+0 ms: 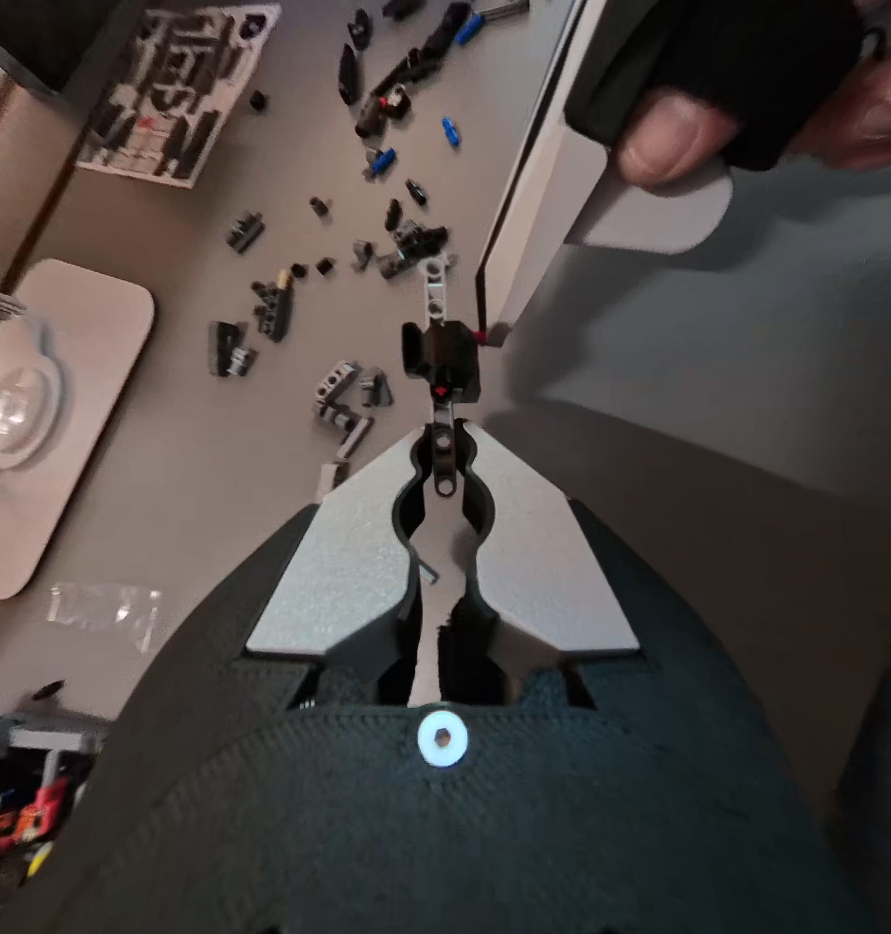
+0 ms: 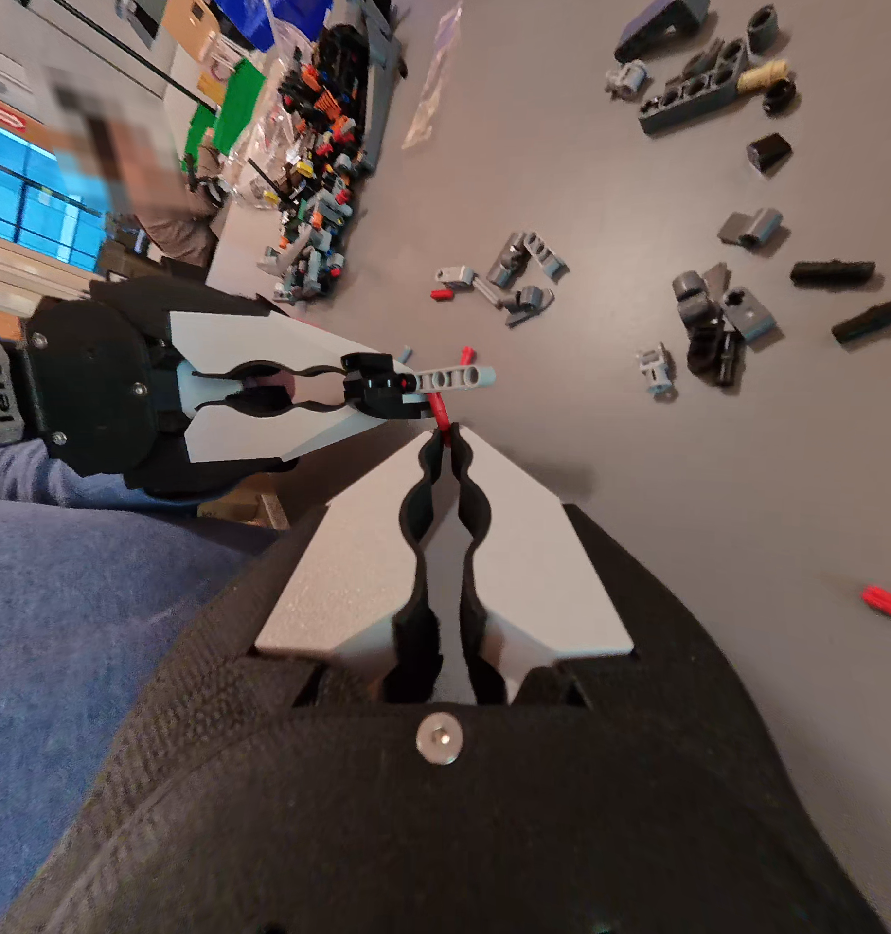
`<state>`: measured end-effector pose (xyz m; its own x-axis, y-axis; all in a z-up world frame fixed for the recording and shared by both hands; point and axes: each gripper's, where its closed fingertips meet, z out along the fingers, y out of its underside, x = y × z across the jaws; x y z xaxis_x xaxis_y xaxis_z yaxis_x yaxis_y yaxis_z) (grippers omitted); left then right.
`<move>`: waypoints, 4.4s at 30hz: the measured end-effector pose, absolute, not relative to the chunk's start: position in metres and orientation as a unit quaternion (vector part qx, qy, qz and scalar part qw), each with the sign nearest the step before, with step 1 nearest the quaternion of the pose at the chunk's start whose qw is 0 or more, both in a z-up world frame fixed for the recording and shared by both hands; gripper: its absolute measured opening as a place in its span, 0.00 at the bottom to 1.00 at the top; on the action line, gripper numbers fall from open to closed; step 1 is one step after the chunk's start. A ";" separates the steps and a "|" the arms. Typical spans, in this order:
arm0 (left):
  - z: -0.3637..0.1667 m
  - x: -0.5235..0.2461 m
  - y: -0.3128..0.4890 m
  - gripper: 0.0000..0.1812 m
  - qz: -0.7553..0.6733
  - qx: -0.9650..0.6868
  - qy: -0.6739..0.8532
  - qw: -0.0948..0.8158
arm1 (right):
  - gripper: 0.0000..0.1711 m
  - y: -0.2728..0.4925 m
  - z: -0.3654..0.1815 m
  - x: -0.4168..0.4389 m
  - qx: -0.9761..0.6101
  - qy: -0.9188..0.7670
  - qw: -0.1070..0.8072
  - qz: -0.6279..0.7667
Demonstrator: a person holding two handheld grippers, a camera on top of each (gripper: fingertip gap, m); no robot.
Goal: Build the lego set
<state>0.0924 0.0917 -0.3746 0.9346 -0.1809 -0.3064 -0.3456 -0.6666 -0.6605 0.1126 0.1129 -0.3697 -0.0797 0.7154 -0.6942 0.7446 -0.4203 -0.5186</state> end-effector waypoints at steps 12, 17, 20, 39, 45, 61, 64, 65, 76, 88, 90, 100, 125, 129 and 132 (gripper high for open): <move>-0.401 0.107 0.092 0.07 0.037 -0.928 0.126 0.350 | 0.00 0.121 -0.393 0.132 0.696 0.560 0.013 -0.449; -0.382 0.098 0.095 0.13 0.070 -0.914 0.128 0.379 | 0.00 0.122 -0.381 0.135 0.677 0.588 -0.011 -0.443; -0.349 0.111 0.100 0.15 0.075 -0.882 0.183 0.427 | 0.00 0.118 -0.361 0.135 0.635 0.637 -0.044 -0.433; -0.333 0.138 0.107 0.01 0.118 -0.810 0.367 0.441 | 0.00 0.104 -0.322 0.141 0.551 0.703 0.003 -0.450; -0.313 0.136 0.111 0.01 0.001 -0.819 0.258 0.512 | 0.07 0.116 -0.298 0.138 0.536 0.635 -0.033 -0.556; -0.315 0.145 0.115 0.01 -0.014 -0.812 0.276 0.514 | 0.05 0.108 -0.307 0.141 0.538 0.620 -0.015 -0.570; -0.315 0.146 0.115 0.01 -0.021 -0.812 0.280 0.512 | 0.03 0.105 -0.307 0.142 0.526 0.641 -0.016 -0.559; -0.315 0.145 0.115 0.02 -0.017 -0.812 0.283 0.511 | 0.02 0.105 -0.308 0.142 0.526 0.645 -0.019 -0.554; -0.319 0.144 0.116 0.01 -0.020 -0.813 0.292 0.503 | 0.03 0.108 -0.308 0.141 0.532 0.622 0.005 -0.575; -0.333 0.119 0.122 0.18 -0.015 -0.853 0.240 0.464 | 0.01 0.126 -0.323 0.136 0.571 0.584 -0.031 -0.577; -0.352 0.110 0.122 0.25 -0.034 -0.890 0.198 0.409 | 0.01 0.130 -0.332 0.137 0.582 0.582 -0.035 -0.568; -0.393 0.105 0.124 0.14 -0.070 -0.937 0.109 0.323 | 0.01 0.139 -0.356 0.136 0.605 0.590 -0.079 -0.529; -0.381 0.111 0.128 0.13 -0.282 -0.878 -0.111 0.370 | 0.01 0.131 -0.379 0.112 0.592 0.655 -0.201 -0.424; -0.381 0.110 0.128 0.13 -0.285 -0.876 -0.117 0.372 | 0.01 0.131 -0.379 0.111 0.596 0.654 -0.209 -0.416; -0.381 0.109 0.129 0.13 -0.286 -0.873 -0.120 0.376 | 0.01 0.131 -0.379 0.110 0.598 0.654 -0.217 -0.410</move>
